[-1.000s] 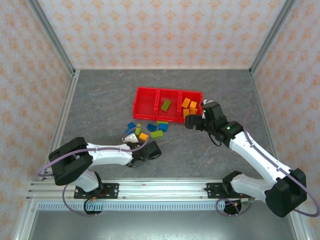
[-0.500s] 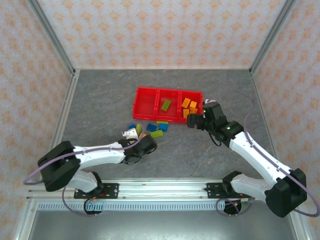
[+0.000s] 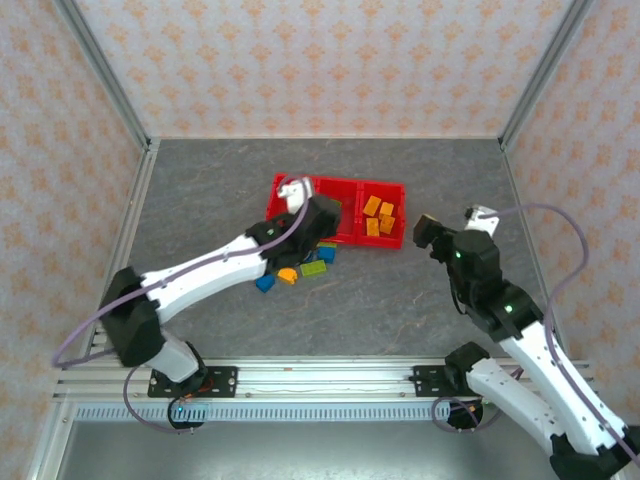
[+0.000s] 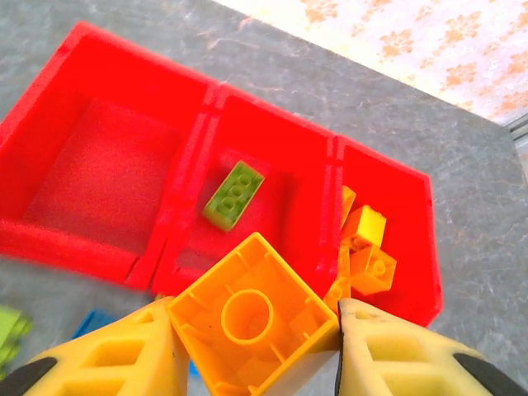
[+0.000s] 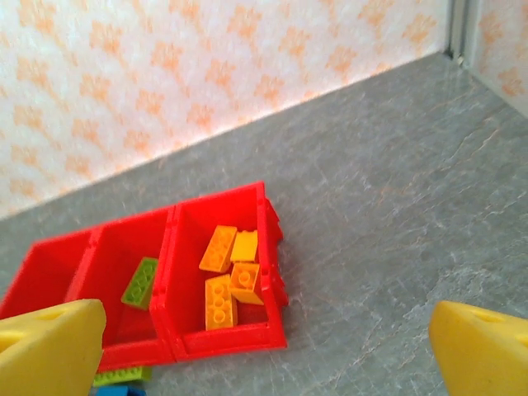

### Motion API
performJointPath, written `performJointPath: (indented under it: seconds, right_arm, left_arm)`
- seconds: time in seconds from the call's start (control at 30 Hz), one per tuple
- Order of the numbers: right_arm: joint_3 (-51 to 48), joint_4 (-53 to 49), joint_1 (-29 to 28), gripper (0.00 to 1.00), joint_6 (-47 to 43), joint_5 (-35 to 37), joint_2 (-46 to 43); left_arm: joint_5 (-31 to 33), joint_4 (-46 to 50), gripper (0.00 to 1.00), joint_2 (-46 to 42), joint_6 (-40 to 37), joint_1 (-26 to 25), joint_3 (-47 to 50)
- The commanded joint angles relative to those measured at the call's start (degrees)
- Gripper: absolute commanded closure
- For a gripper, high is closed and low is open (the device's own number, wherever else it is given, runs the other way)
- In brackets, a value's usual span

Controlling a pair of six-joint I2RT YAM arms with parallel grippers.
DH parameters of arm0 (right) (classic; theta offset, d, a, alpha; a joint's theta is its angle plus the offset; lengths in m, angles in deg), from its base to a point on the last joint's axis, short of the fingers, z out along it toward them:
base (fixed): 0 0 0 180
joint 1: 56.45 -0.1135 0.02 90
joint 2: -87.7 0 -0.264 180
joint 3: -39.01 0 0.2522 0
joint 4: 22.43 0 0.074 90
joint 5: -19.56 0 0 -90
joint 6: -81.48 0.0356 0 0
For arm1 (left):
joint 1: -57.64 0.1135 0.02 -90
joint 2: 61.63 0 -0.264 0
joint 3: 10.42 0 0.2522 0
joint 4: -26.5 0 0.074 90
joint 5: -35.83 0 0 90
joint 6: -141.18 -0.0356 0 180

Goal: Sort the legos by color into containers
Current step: Place the lego in the container.

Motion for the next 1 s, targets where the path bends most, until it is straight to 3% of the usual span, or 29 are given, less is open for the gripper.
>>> performJointPath:
  seconds: [0.0, 0.17, 0.43, 0.5, 0.87, 0.93, 0.97]
  right_arm:
    - [-3.01, -3.35, -0.05, 0.00, 4.40, 5.56, -4.00]
    - [-5.82, -1.83, -0.18, 0.00, 4.94, 4.37, -7.99]
    - [-6.12, -2.17, -0.18, 0.00, 5.85, 7.19, -9.87]
    - [-6.36, -1.87, -0.18, 0.00, 5.80, 6.76, -10.37]
    - [-6.95, -0.64, -0.27, 0.00, 5.02, 5.16, -10.28]
    - [-7.11, -0.47, -0.27, 0.00, 4.88, 4.91, -10.22]
    - [-7.12, -0.40, -0.27, 0.00, 4.77, 4.74, -10.20]
  left_arm:
    - [-3.70, 0.83, 0.59, 8.95, -11.88, 0.42, -9.82]
    - [-7.75, 6.24, 0.57, 22.80, -18.02, 1.19, -25.47]
    - [-13.18, 8.65, 0.55, 35.50, -20.12, 1.72, -38.20]
    - [-13.15, 8.45, 0.45, 37.34, -20.04, 1.99, -40.04]
    - [-18.64, 4.52, 0.18, 36.09, -23.30, 3.85, -41.42]
    - [-18.43, 5.19, 0.10, 33.93, -24.06, 3.92, -40.53]
    - [-18.08, 5.49, 0.01, 32.42, -24.29, 3.90, -39.32]
